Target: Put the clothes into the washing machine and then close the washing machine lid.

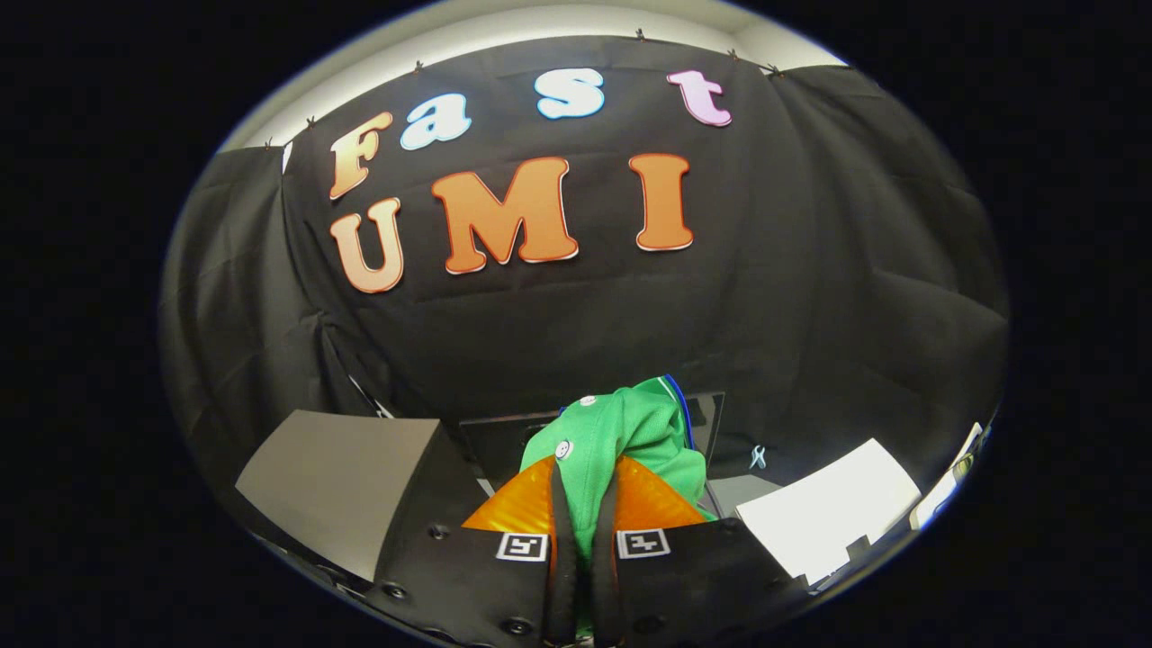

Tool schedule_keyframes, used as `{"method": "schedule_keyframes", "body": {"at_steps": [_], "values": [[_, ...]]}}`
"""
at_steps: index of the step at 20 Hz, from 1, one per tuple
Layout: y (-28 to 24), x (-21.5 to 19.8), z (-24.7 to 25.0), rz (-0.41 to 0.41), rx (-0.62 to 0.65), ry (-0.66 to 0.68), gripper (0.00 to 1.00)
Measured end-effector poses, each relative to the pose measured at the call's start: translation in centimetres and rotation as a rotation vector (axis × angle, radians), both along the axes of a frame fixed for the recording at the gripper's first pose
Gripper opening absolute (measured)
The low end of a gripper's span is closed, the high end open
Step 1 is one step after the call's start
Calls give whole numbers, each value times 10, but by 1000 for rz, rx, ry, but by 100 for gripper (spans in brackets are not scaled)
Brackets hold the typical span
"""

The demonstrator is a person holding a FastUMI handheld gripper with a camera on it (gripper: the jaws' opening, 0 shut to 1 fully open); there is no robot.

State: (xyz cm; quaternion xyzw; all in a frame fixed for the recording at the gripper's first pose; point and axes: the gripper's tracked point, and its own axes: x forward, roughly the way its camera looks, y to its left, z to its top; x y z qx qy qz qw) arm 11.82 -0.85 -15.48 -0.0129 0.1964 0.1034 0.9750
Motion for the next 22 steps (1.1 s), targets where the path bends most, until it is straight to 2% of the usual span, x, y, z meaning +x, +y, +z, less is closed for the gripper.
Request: {"method": "schedule_keyframes", "body": {"at_steps": [8, 22], "values": [[-20, 20, -77, 30, -22, 130, 15], [-39, 51, -237, 32, -114, 350, 15]]}}
